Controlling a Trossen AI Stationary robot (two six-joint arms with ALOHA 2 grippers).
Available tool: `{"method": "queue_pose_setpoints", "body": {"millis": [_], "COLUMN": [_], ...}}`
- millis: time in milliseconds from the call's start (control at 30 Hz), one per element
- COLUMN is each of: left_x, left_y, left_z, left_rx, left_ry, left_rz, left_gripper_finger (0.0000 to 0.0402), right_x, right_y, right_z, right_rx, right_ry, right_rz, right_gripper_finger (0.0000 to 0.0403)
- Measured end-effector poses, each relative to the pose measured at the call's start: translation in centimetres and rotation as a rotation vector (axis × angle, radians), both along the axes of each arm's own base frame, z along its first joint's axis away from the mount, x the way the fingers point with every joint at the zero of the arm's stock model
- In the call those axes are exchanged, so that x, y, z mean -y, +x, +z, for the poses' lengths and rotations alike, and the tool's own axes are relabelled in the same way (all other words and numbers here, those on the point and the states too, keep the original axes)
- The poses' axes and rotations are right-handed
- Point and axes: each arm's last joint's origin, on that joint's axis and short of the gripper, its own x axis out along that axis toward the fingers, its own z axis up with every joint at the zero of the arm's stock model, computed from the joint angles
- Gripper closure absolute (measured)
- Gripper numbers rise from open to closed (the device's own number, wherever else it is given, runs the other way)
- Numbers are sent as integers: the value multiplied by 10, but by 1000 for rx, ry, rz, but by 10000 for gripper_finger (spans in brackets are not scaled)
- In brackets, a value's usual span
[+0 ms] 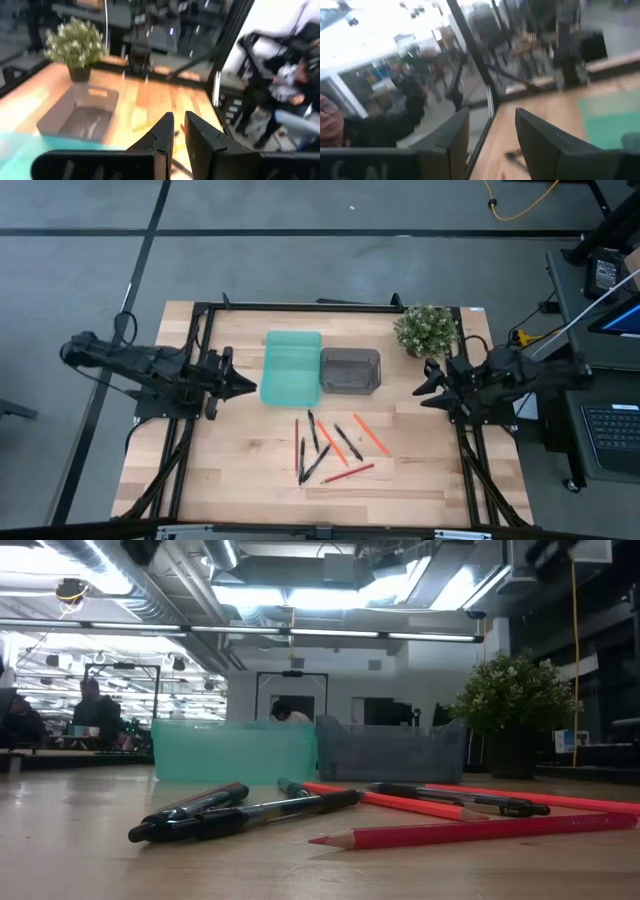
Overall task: Sort pens & pencils
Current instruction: Put the black pen into the black bin
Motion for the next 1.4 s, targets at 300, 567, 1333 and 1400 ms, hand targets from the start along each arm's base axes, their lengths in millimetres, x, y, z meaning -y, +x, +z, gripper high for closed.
{"method": "queue_pose_setpoints", "body": {"millis": [300,567,1333,1400], "left_x": [47,67,60,59], "left_y": [45,59,52,51], "left_z": [13,-8,-10,-11], "left_rx": [-555,-804,-797,-804], "left_ry": [-151,-218,-136,-126], "left_rz": [233,479,613,617], "left_gripper_finger": [360,360,360,360], "right_x": [-50,-97,-93,-92], "right_y": [72,117,148,148], "right_z": [22,-14,-78,-78], "right_rx": [-568,-1094,-1400,-1403], "right_ry": [76,32,-23,2], "right_rz": [111,-17,-484,-503], "right_gripper_finger": [242,242,242,242]}}
